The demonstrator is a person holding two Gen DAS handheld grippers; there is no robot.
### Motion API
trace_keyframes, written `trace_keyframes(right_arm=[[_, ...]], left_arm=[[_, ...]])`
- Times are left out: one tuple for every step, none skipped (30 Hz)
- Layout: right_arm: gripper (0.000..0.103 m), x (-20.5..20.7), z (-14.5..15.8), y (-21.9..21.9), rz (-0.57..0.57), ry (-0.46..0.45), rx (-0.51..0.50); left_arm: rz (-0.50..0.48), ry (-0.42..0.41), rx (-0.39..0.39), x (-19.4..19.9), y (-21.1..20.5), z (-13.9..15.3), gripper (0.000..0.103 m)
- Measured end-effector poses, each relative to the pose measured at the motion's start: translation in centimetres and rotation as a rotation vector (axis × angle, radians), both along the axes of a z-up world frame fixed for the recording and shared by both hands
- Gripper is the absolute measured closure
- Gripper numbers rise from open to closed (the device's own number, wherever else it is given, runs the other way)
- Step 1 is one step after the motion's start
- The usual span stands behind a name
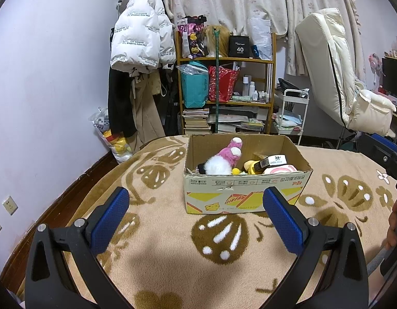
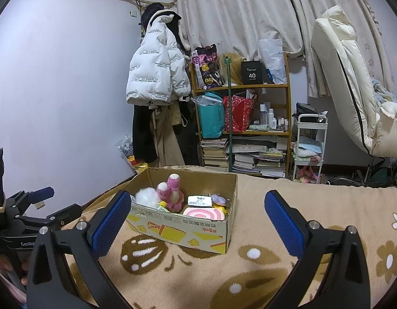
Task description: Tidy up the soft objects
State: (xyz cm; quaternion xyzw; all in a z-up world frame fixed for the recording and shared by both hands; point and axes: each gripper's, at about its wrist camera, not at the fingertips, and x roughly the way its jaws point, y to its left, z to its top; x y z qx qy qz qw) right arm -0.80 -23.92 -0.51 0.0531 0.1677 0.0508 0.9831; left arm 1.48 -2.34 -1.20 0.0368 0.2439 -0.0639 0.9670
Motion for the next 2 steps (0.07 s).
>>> trace_keyframes(right_arm=[[0.000,-0.01,0.01,-0.02,0.001,-0.001,0.001],[0.000,-0.01,0.02,0.04,-0.001,-0.002,-0.001]], left_arm=[[-0.002,-0.002,0.001,-0.11,-0.11,-0.01,0.001],[-0.003,-0.005,0.003,-0.18,-0.18,-0.01,0.001]])
